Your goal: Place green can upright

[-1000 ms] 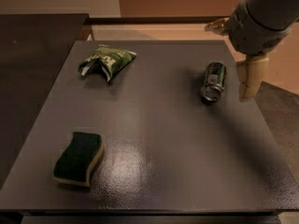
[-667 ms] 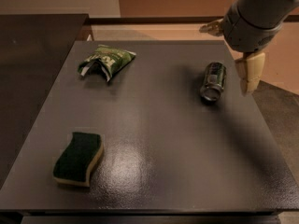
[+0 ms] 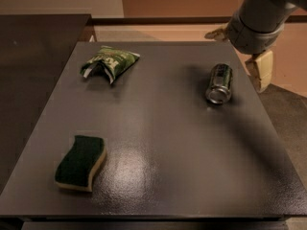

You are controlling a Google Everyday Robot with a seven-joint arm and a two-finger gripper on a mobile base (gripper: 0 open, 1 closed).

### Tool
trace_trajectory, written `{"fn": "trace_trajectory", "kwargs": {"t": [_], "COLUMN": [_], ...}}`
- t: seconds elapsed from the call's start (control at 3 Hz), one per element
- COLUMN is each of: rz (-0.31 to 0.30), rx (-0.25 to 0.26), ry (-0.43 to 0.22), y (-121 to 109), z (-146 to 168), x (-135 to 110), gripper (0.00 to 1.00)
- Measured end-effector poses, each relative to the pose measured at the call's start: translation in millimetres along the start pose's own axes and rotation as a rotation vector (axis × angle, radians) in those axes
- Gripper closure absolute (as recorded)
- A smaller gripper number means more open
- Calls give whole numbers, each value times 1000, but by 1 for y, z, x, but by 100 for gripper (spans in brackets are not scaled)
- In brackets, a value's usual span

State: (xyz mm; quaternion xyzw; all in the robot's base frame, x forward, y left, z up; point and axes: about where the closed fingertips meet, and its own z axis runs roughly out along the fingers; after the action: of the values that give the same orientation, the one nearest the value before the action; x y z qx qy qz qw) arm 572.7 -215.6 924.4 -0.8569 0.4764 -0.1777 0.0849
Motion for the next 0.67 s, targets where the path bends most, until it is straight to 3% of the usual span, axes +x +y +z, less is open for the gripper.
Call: {"fn": "trace_trajectory", "kwargs": {"t": [0.67], "rz": [-134], "rx": [-39], "ry": [-49], "y": [-9], "z": [24], "x": [10], "gripper": [0]}}
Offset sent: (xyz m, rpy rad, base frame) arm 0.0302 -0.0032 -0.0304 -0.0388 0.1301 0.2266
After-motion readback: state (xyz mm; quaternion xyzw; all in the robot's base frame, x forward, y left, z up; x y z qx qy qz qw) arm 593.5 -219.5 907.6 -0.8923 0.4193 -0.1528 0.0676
